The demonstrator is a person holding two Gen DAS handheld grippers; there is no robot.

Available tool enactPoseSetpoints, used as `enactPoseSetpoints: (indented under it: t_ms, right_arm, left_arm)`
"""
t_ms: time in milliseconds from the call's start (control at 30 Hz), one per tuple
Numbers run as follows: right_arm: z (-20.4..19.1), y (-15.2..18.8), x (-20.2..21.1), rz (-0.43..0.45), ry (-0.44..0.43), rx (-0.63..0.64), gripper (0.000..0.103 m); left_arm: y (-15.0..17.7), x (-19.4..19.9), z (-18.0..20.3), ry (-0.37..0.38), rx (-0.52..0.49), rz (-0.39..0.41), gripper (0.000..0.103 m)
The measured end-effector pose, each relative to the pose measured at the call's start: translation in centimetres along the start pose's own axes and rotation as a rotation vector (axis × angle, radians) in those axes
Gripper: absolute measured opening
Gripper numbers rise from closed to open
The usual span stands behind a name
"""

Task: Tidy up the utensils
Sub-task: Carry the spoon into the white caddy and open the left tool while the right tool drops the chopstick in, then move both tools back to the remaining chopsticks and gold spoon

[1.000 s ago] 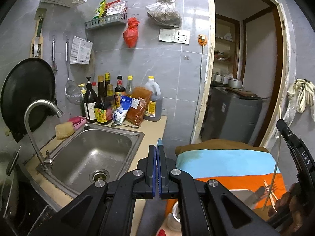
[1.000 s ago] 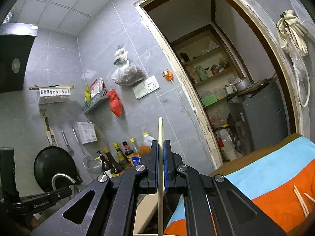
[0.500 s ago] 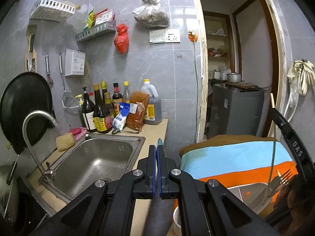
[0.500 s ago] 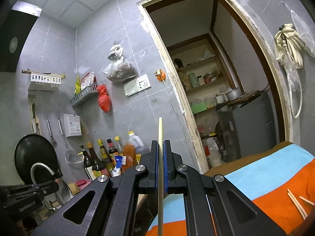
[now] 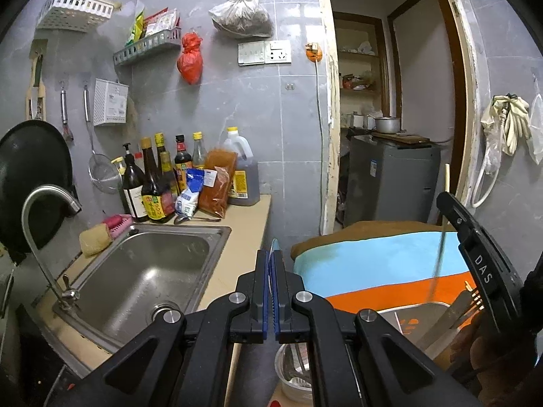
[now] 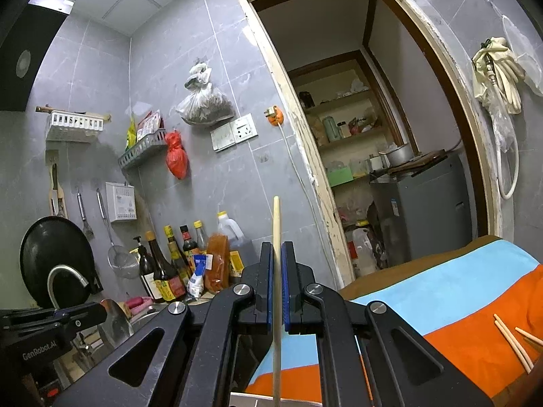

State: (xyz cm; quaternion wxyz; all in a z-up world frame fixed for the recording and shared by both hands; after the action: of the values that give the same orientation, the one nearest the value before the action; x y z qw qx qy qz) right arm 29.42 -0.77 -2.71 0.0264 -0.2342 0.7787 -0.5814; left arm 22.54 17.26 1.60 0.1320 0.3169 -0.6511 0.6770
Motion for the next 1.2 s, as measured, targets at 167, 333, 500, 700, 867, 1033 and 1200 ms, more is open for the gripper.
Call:
enactPoseSetpoints:
  t_ms: [167,333,500,700,867,1033,1200]
  right_arm:
    - [0.1,0.1,0.2,-0.026,-0.005,0.008,0.004]
    - [0.1,0.2,0.6,-0.064,-0.009,0.027,0.007]
    - [0.4,-0.4,2.0,-0.089,-0.019,0.049,0.027]
    - [1.5,-2.3,4.5,-0.097,0.013,0.072,0.046]
    - [2.9,-4.4,7.3,-0.090,0.062,0.092,0.070]
    - [4.6,-6.1,10.3,-0.084,0.112,0.114,0.084]
    - [6.8,-7.8,13.0,-0.075,0.162,0.119,0.093]
  left_arm:
    - [0.0,-0.1,-0.1,0.021,0.005,-0.017,0.003]
    - [0.1,-0.4,-0.5,0.084,0.030,-0.042,0.004]
    - [0.3,-0.7,-1.2,0.213,0.091,-0.092,0.005]
    - [0.5,-0.8,-0.9,0.275,0.125,-0.122,0.006]
    - [0.4,0.2,0.2,0.332,0.141,-0.116,0.031]
    - [-0.1,2.2,2.0,0.384,0.151,-0.067,0.056]
    - [-0.3,4.3,5.0,0.389,0.122,-0.016,0.084]
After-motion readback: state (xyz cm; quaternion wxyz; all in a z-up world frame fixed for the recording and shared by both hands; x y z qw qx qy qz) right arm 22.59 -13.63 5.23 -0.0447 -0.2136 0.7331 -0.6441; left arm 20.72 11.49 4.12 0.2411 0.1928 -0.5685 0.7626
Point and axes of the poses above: each gripper's, at about its wrist camera, not at the fingertips, and x roughly against the way its jaws point, z to its right, y to its underside, the point moved 1 cm from there along -x, roughly the way its jaws point, and after that the axes turned 12 degrees about -z, right-handed, at the moved point
